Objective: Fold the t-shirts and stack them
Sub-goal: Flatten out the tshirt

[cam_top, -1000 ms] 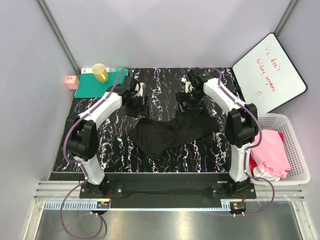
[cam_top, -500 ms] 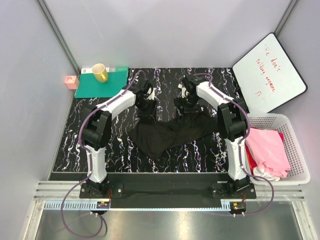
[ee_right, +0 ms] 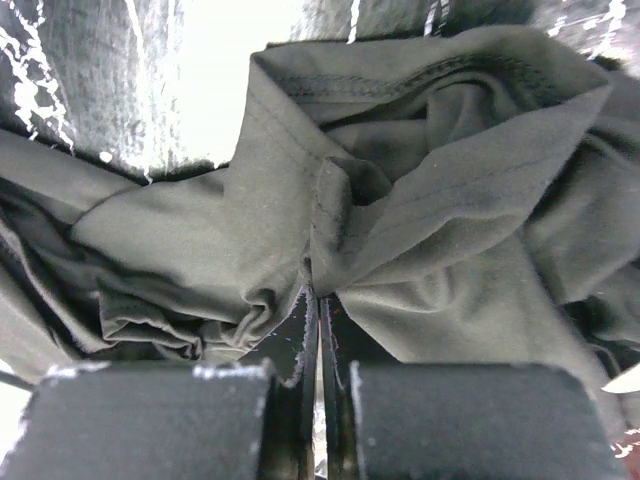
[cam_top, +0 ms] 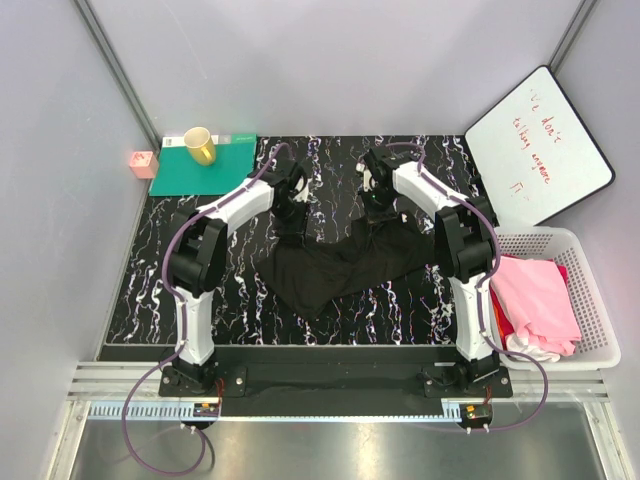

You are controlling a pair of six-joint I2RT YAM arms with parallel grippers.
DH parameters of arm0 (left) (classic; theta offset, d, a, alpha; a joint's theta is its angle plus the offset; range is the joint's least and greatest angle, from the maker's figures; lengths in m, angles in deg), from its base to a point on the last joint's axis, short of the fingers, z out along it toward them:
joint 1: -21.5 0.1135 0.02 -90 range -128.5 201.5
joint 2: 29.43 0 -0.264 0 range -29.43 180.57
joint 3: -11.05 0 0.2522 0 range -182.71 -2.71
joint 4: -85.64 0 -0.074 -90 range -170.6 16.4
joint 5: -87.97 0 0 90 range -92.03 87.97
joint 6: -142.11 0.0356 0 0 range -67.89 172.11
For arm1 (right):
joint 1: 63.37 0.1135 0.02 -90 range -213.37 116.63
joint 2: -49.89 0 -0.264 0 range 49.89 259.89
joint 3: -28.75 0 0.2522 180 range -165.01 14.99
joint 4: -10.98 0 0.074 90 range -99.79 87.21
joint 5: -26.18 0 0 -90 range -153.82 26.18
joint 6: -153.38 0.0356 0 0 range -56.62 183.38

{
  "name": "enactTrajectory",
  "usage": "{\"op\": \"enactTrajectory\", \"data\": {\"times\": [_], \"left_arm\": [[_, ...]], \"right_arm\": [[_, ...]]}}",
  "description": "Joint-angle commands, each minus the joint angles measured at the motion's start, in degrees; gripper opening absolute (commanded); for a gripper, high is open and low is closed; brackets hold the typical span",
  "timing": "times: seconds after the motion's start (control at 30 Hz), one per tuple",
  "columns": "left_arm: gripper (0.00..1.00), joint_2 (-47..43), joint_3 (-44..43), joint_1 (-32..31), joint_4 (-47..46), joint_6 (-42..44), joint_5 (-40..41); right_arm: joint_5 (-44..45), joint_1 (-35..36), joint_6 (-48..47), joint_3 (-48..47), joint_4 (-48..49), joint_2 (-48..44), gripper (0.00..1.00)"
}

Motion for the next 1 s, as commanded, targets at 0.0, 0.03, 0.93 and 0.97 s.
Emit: {"op": "enactTrajectory", "data": {"times": [0.0, 0.03, 0.93, 0.97], "left_arm": [[0.51, -5.3, -0.7, 0.6, 0.9, -0.4, 1.0], [0.76, -6.0, -0.5, 0.6, 0.9, -0.8, 0.2], [0.0, 9.3, -8.4, -2.2, 2.9, 0.6, -3.0], [0.0, 8.7, -8.5, -2.0, 3.1, 0.8, -1.8]], "right_arm": [[4.1, -0.3, -0.3, -3.5, 1.2, -3.2, 0.0], [4.8, -0.4, -0.3, -3.7, 1.3, -5.3, 0.0], [-1.2, -0.6, 21.4, 39.3, -5.9, -42.7, 0.0], [-1.4, -0.7, 22.0, 40.5, -5.8, -43.3, 0.0]]}}
